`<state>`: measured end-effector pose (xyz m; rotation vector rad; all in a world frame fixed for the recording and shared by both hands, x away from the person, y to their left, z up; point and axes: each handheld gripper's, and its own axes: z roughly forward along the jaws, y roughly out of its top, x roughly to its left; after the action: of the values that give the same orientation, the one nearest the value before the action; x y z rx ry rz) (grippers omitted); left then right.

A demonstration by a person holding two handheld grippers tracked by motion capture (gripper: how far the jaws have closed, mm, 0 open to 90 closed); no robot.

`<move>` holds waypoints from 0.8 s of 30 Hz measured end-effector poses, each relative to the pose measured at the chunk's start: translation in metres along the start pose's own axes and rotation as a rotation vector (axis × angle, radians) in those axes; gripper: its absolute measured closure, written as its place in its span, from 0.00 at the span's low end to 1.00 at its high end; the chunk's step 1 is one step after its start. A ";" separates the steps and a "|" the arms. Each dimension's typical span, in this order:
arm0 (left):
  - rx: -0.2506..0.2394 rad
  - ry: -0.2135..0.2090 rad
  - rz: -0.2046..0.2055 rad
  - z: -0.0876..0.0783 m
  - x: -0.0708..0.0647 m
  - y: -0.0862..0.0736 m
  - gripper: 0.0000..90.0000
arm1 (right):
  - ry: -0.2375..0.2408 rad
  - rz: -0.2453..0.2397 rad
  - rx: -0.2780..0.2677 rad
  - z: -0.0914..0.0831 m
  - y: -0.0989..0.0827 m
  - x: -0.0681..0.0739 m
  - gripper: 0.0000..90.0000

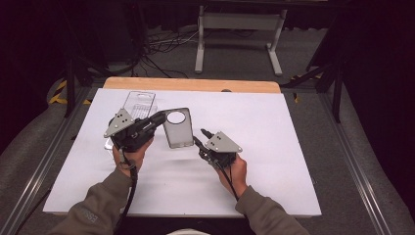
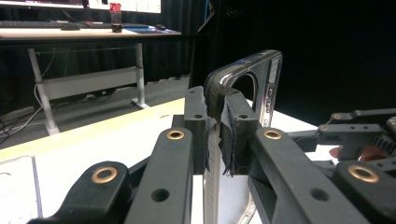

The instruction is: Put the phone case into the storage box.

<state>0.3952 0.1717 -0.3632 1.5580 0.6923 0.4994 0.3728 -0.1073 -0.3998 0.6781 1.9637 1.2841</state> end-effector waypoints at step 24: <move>0.029 0.029 0.061 -0.013 0.010 0.001 0.91 | 0.056 -0.046 -0.057 -0.039 -0.007 -0.021 0.69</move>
<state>0.3938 0.1873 -0.3614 1.6051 0.6783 0.5605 0.3556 -0.1472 -0.3905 0.5714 1.9687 1.3388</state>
